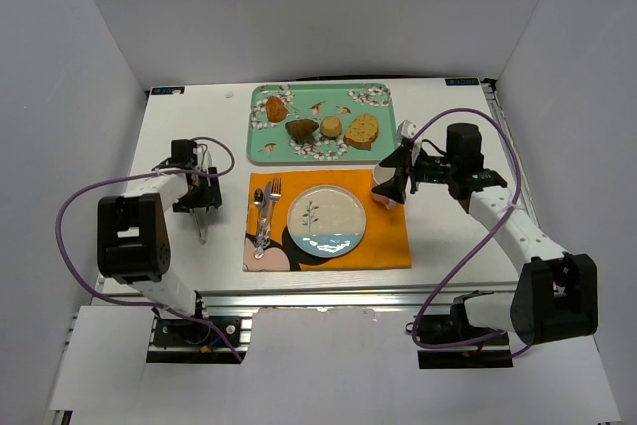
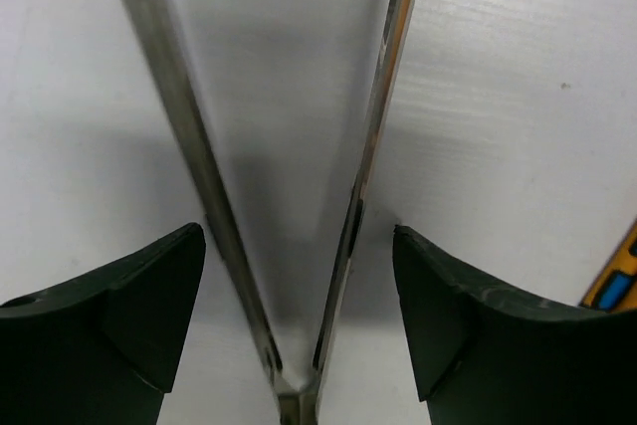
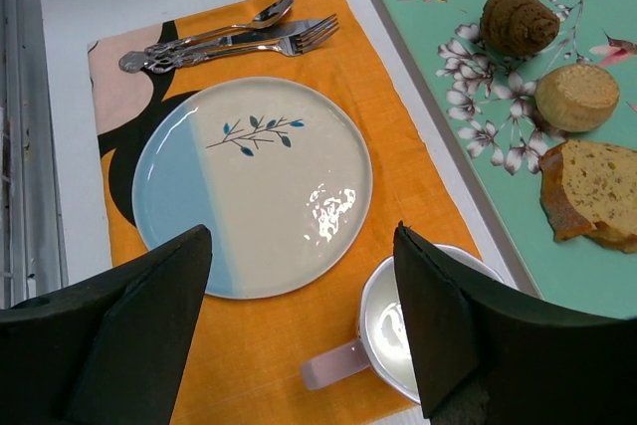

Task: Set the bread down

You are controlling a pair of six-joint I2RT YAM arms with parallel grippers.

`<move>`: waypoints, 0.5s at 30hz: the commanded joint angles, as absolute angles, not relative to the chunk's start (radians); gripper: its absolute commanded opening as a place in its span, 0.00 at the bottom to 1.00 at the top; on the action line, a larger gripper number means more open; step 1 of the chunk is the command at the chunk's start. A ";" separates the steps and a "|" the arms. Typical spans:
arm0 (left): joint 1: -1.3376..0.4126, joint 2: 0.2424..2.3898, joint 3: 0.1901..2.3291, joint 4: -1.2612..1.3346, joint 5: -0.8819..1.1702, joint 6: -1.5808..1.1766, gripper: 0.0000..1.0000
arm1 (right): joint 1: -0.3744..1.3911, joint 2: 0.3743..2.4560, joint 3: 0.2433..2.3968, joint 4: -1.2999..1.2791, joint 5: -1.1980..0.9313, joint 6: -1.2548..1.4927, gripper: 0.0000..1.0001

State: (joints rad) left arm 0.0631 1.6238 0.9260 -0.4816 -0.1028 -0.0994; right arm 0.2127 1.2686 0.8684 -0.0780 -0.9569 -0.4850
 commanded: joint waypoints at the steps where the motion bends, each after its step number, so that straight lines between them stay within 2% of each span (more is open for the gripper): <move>1: 0.066 1.672 0.911 -0.399 -0.069 -0.025 0.81 | 0.195 1.252 0.884 -0.064 -0.977 -0.480 0.78; 2: 0.066 1.678 0.908 -0.394 -0.054 -0.023 0.73 | 0.189 1.252 0.884 -0.064 -0.977 -0.480 0.78; 5: 0.071 1.700 0.899 -0.388 -0.023 -0.021 0.58 | 0.176 1.252 0.887 -0.064 -0.979 -0.480 0.78; 8: 0.072 1.703 0.858 -0.362 -0.018 -0.028 0.56 | 0.164 1.247 0.887 -0.061 -0.982 -0.479 0.78; 9: 0.074 1.706 0.850 -0.361 -0.017 -0.029 0.46 | 0.160 1.247 0.888 -0.063 -0.982 -0.479 0.78; 11: 0.077 1.704 0.841 -0.359 -0.009 -0.037 0.34 | 0.149 1.244 0.888 -0.063 -0.985 -0.480 0.78; 12: 0.078 1.692 0.841 -0.360 -0.006 -0.047 0.23 | 0.144 1.244 0.888 -0.063 -0.985 -0.480 0.78; 15: 0.077 1.626 0.874 -0.373 0.038 -0.075 0.08 | 0.129 1.243 0.890 -0.061 -0.989 -0.480 0.78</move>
State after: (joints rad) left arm 0.0708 1.6527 0.8970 -0.3176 -0.0250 -0.0505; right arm 0.1467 1.2686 0.8684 -0.0780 -0.9596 -0.4816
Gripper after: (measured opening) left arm 0.146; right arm 0.780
